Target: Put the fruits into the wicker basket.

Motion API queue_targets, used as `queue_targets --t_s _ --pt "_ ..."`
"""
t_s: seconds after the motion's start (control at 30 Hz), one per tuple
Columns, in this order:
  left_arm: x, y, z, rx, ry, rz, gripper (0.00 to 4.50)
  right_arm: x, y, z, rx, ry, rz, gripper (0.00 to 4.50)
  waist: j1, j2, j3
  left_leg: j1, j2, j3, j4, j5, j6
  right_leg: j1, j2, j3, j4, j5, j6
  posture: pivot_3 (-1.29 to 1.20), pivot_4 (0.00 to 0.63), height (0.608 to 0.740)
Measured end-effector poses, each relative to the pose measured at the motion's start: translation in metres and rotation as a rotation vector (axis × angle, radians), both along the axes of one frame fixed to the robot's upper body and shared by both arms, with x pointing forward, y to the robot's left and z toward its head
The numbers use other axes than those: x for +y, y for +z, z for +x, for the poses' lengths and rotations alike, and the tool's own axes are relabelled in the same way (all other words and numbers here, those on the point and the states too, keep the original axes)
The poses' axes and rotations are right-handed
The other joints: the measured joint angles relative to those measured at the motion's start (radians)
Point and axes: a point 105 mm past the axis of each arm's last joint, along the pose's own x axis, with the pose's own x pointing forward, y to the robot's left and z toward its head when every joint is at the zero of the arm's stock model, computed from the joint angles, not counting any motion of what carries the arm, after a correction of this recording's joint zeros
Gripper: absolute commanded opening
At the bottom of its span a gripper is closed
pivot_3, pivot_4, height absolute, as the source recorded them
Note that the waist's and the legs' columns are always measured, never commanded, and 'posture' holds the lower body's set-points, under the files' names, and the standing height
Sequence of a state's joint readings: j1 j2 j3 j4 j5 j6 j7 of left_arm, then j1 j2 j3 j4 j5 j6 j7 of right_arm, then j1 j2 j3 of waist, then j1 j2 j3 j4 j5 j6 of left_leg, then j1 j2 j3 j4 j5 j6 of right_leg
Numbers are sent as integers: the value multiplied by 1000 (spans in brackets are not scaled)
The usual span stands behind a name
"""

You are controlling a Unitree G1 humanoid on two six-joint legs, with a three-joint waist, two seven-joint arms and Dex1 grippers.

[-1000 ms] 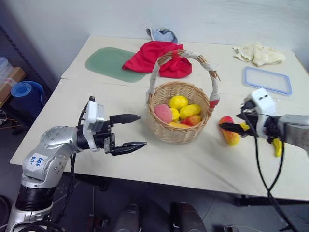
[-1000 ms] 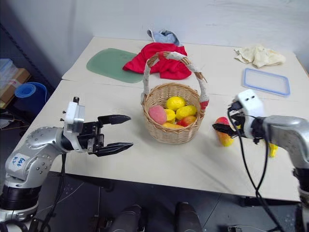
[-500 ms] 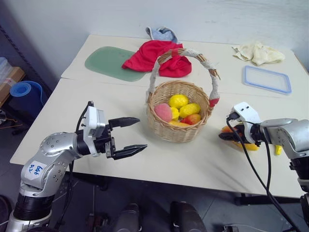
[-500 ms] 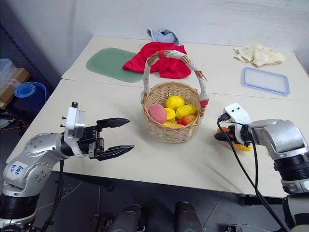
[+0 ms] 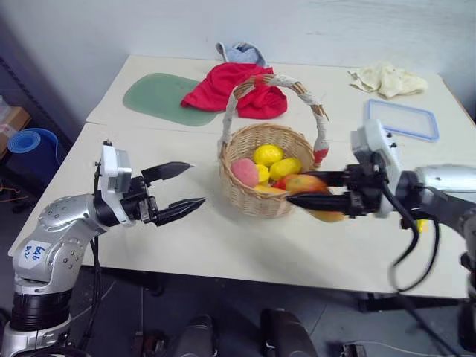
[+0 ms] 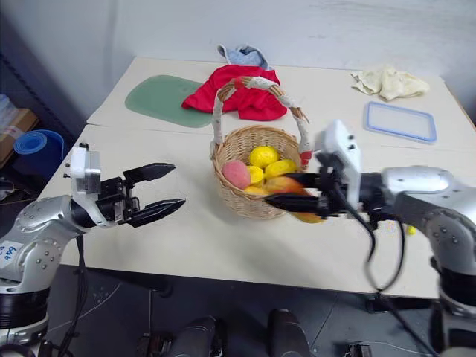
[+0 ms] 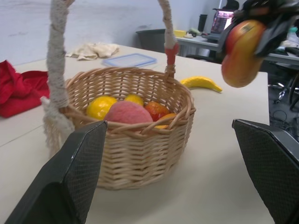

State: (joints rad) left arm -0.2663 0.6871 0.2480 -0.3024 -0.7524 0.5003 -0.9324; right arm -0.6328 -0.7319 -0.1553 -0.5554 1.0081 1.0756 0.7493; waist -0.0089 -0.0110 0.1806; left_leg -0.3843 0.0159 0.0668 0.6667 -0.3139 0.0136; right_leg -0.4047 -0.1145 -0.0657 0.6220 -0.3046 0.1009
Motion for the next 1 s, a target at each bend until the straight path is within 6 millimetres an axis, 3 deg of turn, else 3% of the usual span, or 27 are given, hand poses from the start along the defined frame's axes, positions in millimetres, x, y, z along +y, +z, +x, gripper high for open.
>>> queue_targets --t_s 0.07,0.13,0.3,0.33,0.37,0.47,0.57,0.73,0.9,1.0 --pt "0 0 -1 7 -5 -3 4500 18 16 9 -63 -36 127 1646 5 0 0 -4 -1 0 0 0 0 -4 -1 0 3 0 0 0 150 740" --pt "-2 0 -2 9 -8 -2 4500 27 15 26 -142 -153 110 1646 11 0 0 -6 -2 -1 0 0 0 -6 -2 0 5 0 1 0 150 740" --pt "-6 4 -4 -11 -6 -9 4500 15 -4 74 -268 -480 4 1646 5 -1 0 -7 -4 3 0 -1 3 -7 -1 -1 4 1 2 0 150 740" --pt "-7 6 -5 -14 -4 -14 4500 14 -6 77 -278 -497 -3 2374 5 -1 0 -7 -4 3 0 -1 3 -7 0 -2 4 2 3 0 150 740" --pt "-9 7 -7 -20 -5 -18 4500 15 -8 78 -290 -497 -7 2645 4 -1 0 -7 -3 3 0 -1 3 -7 0 -3 4 2 4 0 150 740" --pt "-11 5 -10 -13 -3 -23 4500 14 -12 75 -305 -479 1 3631 2 -1 0 -6 -2 2 -1 -1 2 -7 0 -5 4 2 4 0 150 740" --pt "-13 4 -13 -7 4 -31 4500 9 -12 64 -224 -433 138 4469 5 -1 0 -6 -1 2 0 0 2 -6 0 -5 4 2 4 0 150 740" --pt "-15 10 -12 -29 13 -43 4500 -5 2 28 -220 -254 220 4469 9 -1 0 -5 -2 1 0 -1 4 -3 0 -5 2 2 4 0 150 740" --pt "-17 17 -4 -65 -14 -49 4500 -40 -14 9 -199 -322 218 4469 11 -1 -1 -4 -2 1 -1 -1 4 -2 0 -5 0 2 4 0 150 740" --pt "-20 14 3 -72 -52 -36 4500 -76 -32 -11 -190 -423 133 4469 27 -1 -1 -4 -3 1 -2 -1 5 -1 2 -6 -1 2 4 0 150 740"
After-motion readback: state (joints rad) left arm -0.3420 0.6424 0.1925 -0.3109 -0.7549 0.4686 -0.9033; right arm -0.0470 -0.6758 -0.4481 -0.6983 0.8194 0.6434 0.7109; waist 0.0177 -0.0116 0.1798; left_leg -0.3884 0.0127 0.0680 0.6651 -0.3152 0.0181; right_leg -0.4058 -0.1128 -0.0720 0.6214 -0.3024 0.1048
